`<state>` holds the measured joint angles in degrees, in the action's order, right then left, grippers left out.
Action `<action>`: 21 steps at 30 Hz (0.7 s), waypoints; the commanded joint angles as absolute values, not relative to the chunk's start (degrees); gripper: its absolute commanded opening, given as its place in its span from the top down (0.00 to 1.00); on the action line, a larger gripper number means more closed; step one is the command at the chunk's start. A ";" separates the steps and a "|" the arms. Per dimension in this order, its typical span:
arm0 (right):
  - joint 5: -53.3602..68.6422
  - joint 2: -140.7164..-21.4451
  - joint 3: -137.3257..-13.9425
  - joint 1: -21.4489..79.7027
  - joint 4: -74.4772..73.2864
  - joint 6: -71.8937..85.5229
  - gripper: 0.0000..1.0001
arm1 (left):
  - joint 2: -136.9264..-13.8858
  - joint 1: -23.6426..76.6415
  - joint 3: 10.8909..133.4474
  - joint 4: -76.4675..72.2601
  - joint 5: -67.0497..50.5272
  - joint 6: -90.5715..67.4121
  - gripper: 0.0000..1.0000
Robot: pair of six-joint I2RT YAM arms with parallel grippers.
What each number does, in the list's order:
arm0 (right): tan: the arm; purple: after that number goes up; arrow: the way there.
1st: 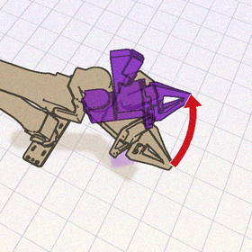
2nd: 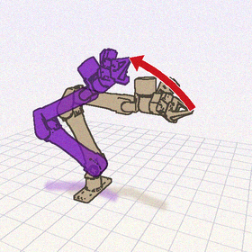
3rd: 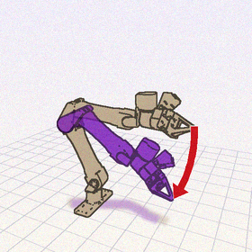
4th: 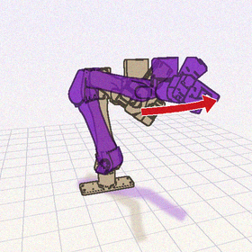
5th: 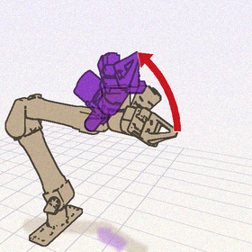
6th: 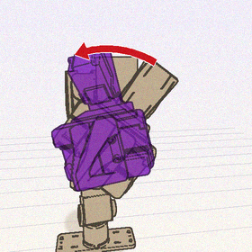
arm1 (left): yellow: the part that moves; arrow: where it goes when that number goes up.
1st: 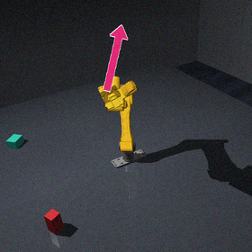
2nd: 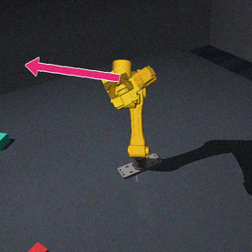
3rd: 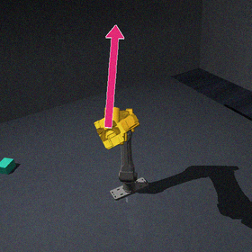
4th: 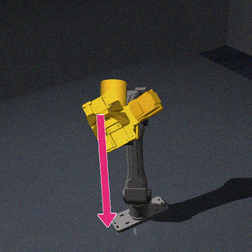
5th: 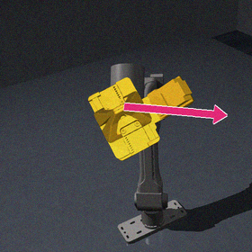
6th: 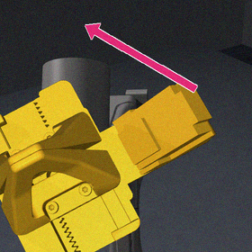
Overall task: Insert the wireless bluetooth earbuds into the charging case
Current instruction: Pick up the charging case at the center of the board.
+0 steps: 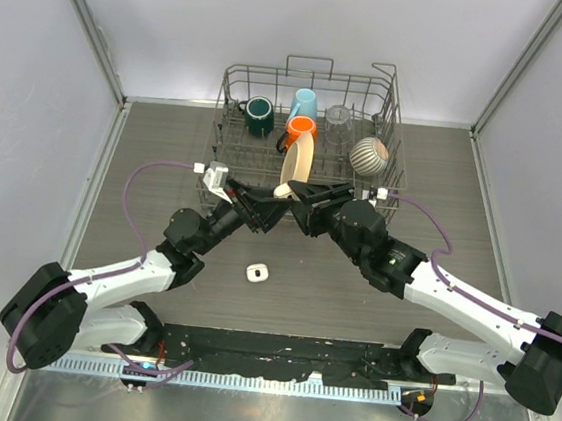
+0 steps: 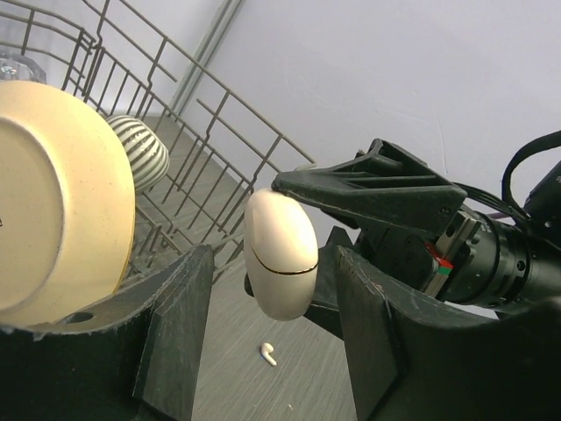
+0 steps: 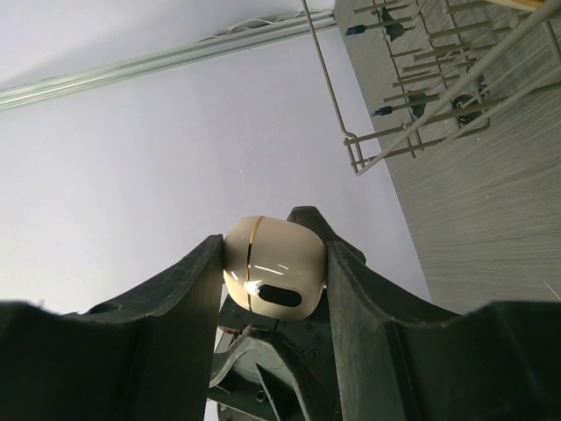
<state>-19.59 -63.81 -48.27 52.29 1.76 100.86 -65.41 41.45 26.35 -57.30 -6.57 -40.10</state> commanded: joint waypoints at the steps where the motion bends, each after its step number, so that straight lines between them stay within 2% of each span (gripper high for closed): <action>1: -20.31 -64.16 -48.78 52.65 5.10 101.34 0.99 | -66.44 41.31 28.39 -61.52 -7.64 -40.43 0.40; 7: -19.69 -64.42 -48.69 52.65 5.54 101.42 0.99 | -67.23 41.31 28.39 -62.49 -7.73 -40.61 0.52; 10: -19.51 -64.42 -48.52 52.65 5.62 101.43 0.99 | -67.59 41.22 28.65 -62.32 -7.38 -41.04 0.72; 11: -19.42 -64.34 -48.52 52.65 5.71 101.34 0.99 | -67.76 41.31 28.57 -62.40 -7.30 -41.22 0.91; 12: -19.42 -64.34 -48.43 52.65 5.80 101.25 0.99 | -67.76 41.31 28.48 -62.14 -7.12 -41.66 0.99; 15: -19.42 -64.07 -47.38 52.65 6.94 100.73 0.96 | -67.68 41.31 27.95 -61.79 -6.94 -42.36 1.00; 17: -18.99 -63.55 -46.59 52.65 8.95 100.46 0.85 | -67.50 41.22 27.25 -61.87 -6.94 -42.45 1.00; 18: -18.55 -63.46 -46.06 52.65 9.31 99.68 0.72 | -66.89 41.22 26.99 -61.79 -6.94 -42.36 1.00; 20: -18.28 -62.76 -45.62 52.56 10.54 97.66 0.59 | -66.19 40.87 26.02 -61.70 -6.94 -42.36 1.00; 21: -18.19 -62.41 -45.53 52.38 10.37 96.60 0.43 | -65.75 40.78 25.58 -61.70 -7.12 -42.36 1.00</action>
